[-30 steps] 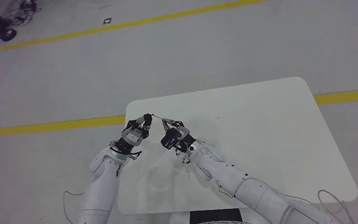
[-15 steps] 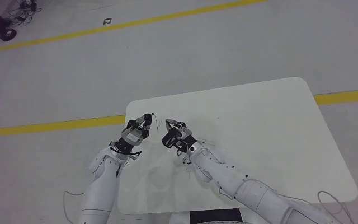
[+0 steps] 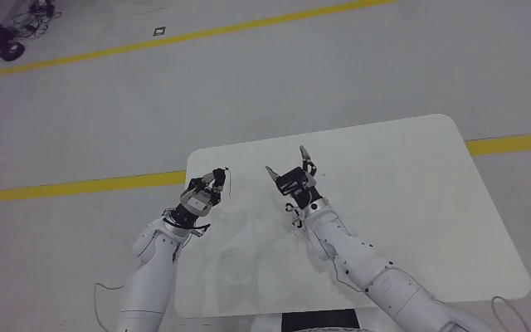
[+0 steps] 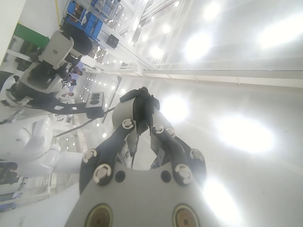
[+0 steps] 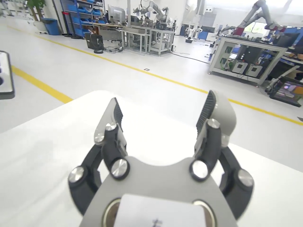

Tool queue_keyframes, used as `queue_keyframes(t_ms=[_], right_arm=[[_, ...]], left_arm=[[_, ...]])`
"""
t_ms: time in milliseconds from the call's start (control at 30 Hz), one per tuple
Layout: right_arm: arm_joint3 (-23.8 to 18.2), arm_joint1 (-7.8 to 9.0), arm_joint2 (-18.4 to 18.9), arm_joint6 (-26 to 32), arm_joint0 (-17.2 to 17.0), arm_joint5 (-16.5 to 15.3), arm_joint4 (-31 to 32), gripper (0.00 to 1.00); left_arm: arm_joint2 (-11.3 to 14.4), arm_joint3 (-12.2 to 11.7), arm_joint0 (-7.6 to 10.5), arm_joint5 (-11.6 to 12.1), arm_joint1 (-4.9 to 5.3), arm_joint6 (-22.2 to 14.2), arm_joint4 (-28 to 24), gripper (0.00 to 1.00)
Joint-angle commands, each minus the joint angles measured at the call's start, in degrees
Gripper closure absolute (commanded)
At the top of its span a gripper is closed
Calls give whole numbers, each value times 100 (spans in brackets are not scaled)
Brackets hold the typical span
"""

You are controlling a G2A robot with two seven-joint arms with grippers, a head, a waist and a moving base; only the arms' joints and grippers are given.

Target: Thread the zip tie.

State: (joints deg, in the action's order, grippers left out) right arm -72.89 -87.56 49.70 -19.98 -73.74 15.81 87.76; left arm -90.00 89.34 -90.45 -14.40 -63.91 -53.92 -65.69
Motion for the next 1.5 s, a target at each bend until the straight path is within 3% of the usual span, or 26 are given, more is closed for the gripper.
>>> queue_keyframes(t_ms=[0, 167, 367, 600, 667, 800, 967, 1467], right_arm=[[-247, 68, 257, 5, -157, -109, -47, 0], [-923, 222, 907, 27, -619, -386, -318, 0], [-1499, 305, 1409, 15, -972, -658, -819, 0], [-1974, 325, 1845, -157, -1263, -1161, -2061, 0], [-1982, 324, 1872, -171, -1278, -1196, -2163, 0], [-1982, 324, 1872, -171, -1278, -1196, -2163, 0], [-1982, 324, 1872, -171, -1278, -1196, -2163, 0], [-1982, 324, 1872, -171, -1278, -1196, -2163, 0]], left_arm=[[0, 0, 0, 0, 0, 0, 0, 100], [0, 0, 0, 0, 0, 0, 0, 100], [0, 0, 0, 0, 0, 0, 0, 100], [6, 7, 3, 9, -1, 21, 0, 100], [81, 117, -9, 28, -6, -20, 20, 100], [137, 239, -64, 135, 24, -553, 296, 100], [205, 331, -82, 141, 30, -1104, 65, 100], [206, 333, -84, 138, 30, -1129, 44, 100]])
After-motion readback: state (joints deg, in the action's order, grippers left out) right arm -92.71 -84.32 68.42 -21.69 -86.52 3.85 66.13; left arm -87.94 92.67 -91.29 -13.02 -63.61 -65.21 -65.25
